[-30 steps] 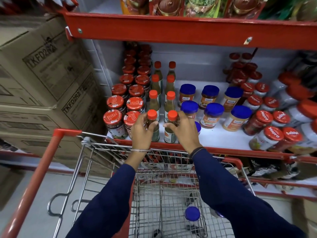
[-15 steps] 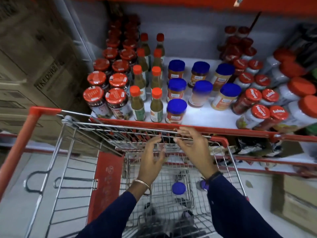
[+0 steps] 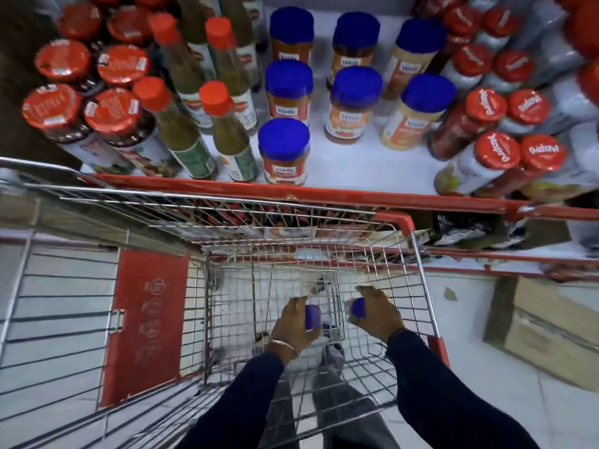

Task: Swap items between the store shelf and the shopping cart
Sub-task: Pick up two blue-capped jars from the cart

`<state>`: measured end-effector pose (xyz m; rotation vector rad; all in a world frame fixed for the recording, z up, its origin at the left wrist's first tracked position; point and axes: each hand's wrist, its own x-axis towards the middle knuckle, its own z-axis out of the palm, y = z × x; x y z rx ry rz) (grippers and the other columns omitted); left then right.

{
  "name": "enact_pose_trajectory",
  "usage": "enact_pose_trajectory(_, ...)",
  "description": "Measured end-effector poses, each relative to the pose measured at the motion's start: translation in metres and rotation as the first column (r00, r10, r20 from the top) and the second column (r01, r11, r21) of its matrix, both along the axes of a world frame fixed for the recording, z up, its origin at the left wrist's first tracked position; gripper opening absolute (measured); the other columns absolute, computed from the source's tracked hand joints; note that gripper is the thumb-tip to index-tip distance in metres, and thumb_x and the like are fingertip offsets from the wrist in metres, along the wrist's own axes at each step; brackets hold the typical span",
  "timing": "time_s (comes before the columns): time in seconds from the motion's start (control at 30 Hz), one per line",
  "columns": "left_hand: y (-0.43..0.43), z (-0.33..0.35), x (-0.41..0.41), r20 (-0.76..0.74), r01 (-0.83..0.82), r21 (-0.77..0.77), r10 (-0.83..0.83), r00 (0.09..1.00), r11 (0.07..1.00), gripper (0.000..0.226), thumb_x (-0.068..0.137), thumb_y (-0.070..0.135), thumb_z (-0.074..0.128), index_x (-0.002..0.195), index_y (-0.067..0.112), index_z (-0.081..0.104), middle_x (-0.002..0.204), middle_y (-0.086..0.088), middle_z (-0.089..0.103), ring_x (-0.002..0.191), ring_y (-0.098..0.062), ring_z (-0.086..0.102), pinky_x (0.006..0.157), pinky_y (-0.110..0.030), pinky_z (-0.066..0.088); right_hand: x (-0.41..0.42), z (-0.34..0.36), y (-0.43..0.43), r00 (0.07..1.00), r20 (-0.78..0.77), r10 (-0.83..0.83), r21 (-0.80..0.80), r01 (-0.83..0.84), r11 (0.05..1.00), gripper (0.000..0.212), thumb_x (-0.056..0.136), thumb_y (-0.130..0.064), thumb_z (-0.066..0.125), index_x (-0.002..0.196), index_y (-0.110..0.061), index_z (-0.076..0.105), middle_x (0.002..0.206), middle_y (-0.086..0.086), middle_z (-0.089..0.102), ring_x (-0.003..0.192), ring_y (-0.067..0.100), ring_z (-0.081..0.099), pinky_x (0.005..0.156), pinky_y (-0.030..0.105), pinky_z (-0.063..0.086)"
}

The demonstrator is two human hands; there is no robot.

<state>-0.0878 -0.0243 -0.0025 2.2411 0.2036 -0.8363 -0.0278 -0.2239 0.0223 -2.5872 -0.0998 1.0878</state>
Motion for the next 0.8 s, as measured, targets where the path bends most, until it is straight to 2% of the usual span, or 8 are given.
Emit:
enact_pose_trajectory(0.1,-0.010,-0.019,-0.008,-0.020,0.081,0.149,-0.078,0.997,0.986,0.072,0.080,0.025,0.064,0.138,0.011,0.024,0.138,-0.014,0.034,0.119,-0.035,0.044,0.093,-0.046,0.048,-0.002,-0.021,-0.004,0.983,-0.092,0.158,-0.067,-0.165,0.984,0.078,0.079,-0.023,0.070,0.142,-0.008,0.026,0.147,0.016,0.033,0.135,0.035,0.033,0.104,0.042,0.040)
enact_pose_trajectory(0.23,-0.014,-0.028,-0.003,0.016,0.103,0.279,-0.112,0.994,0.955,0.059,0.080,0.015,0.060,0.131,0.011,0.031,0.132,-0.013,0.041,0.113,-0.032,0.048,0.084,-0.045,0.054,-0.002,-0.037,-0.008,0.979,-0.028,0.204,-0.110,-0.206,0.972,0.066,0.079,-0.006,0.063,0.137,-0.005,0.032,0.143,0.016,0.038,0.130,0.035,0.038,0.099,0.044,0.045)
enact_pose_trajectory(0.37,-0.009,-0.025,0.007,0.044,0.075,0.205,-0.086,0.995,0.976,0.061,0.072,0.007,0.065,0.127,0.014,0.039,0.130,-0.010,0.047,0.113,-0.032,0.050,0.087,-0.045,0.053,0.004,-0.032,-0.011,0.988,-0.010,0.152,-0.063,-0.153,0.986,0.057,0.074,-0.003,0.065,0.126,-0.006,0.041,0.133,0.014,0.046,0.119,0.033,0.046,0.092,0.044,0.048)
enact_pose_trajectory(0.5,0.001,-0.002,0.010,0.136,0.023,0.130,-0.041,0.990,0.991,0.062,0.068,0.006,0.067,0.125,0.015,0.044,0.128,-0.007,0.050,0.113,-0.030,0.051,0.090,-0.040,0.050,0.010,-0.004,-0.010,0.989,0.070,0.129,-0.017,-0.128,0.992,0.052,0.069,-0.004,0.066,0.118,-0.009,0.049,0.125,0.010,0.050,0.112,0.031,0.051,0.087,0.043,0.050)
enact_pose_trajectory(0.57,0.005,0.020,0.016,0.197,0.043,0.119,-0.066,0.978,0.992,0.062,0.068,0.009,0.069,0.125,0.015,0.045,0.127,-0.006,0.050,0.111,-0.030,0.051,0.088,-0.038,0.049,0.012,0.023,-0.009,0.986,0.126,0.106,0.012,-0.108,0.994,0.052,0.069,-0.006,0.065,0.119,-0.011,0.050,0.125,0.007,0.050,0.112,0.029,0.052,0.086,0.042,0.052)
enact_pose_trajectory(0.67,0.012,0.063,0.031,0.282,0.083,0.139,-0.120,0.952,0.987,0.061,0.067,0.016,0.071,0.123,0.019,0.046,0.125,-0.002,0.052,0.109,-0.027,0.053,0.082,-0.038,0.052,0.019,0.074,-0.007,0.979,0.199,0.047,0.077,-0.063,0.995,0.056,0.073,-0.018,0.069,0.125,-0.016,0.048,0.128,0.006,0.054,0.110,0.027,0.057,0.085,0.040,0.053)
enact_pose_trajectory(0.8,0.015,0.132,0.052,0.399,0.113,0.153,-0.166,0.902,0.982,0.061,0.068,0.022,0.071,0.124,0.019,0.047,0.125,-0.002,0.054,0.113,-0.024,0.053,0.082,-0.033,0.050,0.030,0.153,-0.003,0.963,0.270,-0.007,0.141,-0.032,0.989,0.059,0.071,-0.027,0.076,0.122,-0.020,0.048,0.122,0.006,0.061,0.106,0.026,0.060,0.077,0.030,0.047)
